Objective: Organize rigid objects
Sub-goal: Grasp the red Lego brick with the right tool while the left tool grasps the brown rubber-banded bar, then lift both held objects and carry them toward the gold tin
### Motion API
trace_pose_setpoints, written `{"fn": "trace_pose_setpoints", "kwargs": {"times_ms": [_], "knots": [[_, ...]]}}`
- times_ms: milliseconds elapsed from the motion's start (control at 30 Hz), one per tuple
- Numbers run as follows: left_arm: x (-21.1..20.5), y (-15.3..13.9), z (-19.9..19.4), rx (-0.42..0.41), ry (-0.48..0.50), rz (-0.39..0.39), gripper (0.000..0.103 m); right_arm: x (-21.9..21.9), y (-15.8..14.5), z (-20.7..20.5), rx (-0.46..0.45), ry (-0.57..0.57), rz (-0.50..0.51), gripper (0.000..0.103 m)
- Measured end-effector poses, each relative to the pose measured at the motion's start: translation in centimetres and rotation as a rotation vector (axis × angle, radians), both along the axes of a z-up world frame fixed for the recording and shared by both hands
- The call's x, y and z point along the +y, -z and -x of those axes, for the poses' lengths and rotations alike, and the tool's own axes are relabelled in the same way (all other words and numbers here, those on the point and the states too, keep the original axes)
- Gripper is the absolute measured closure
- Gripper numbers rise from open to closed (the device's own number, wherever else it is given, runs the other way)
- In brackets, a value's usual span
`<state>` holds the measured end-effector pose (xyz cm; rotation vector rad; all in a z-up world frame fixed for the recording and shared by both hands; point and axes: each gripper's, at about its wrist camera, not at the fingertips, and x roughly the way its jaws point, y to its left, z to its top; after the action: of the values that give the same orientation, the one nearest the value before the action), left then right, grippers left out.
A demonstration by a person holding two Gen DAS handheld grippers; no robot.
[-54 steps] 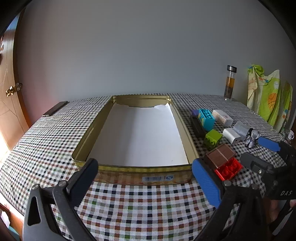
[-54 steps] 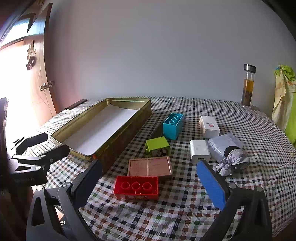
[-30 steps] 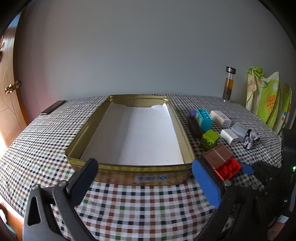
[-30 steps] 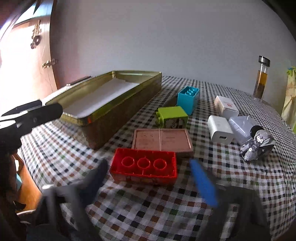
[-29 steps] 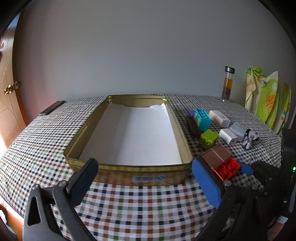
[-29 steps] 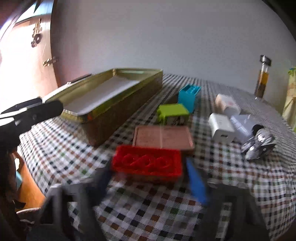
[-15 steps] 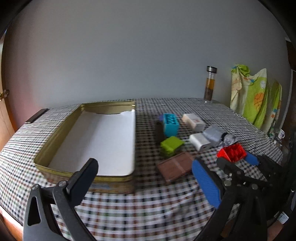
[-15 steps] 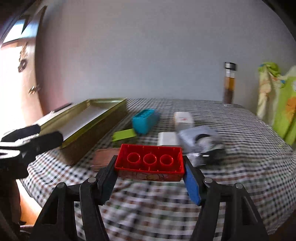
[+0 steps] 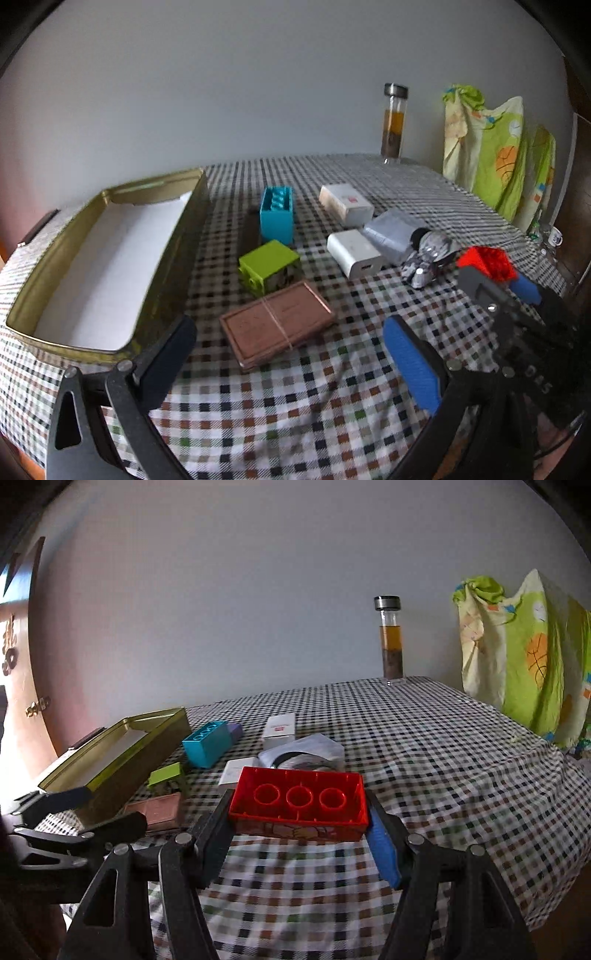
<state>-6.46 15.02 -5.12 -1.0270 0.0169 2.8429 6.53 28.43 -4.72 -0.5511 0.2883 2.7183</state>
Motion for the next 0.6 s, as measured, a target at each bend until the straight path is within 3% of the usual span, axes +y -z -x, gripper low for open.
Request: {"fn": "trace_pose_setpoints", "kwargs": {"times_ms": [233,267,467,600], "knots": [[0.4,1.6,2.1,-0.072,-0.04,0.007,0.005,0.8,0.7,0.2,0.01,0.001,0.015,0.036],[0.5,1.8,2.5,-0.087,-0.046,0.008,0.01,0.9,0.7,0.2,0.011,0.0,0.016,0.036],[0.8,2.0,3.3,-0.126,-0.048,0.021,0.016,0.9,0.8,-0.1,0.021,-0.01,0.018,0.036],[0.3,2.0,3.4,-0.135,-0.034,-0.02,0.02,0.6,0.9,0.0,0.026,-0.031,0.018,0.036]]}}
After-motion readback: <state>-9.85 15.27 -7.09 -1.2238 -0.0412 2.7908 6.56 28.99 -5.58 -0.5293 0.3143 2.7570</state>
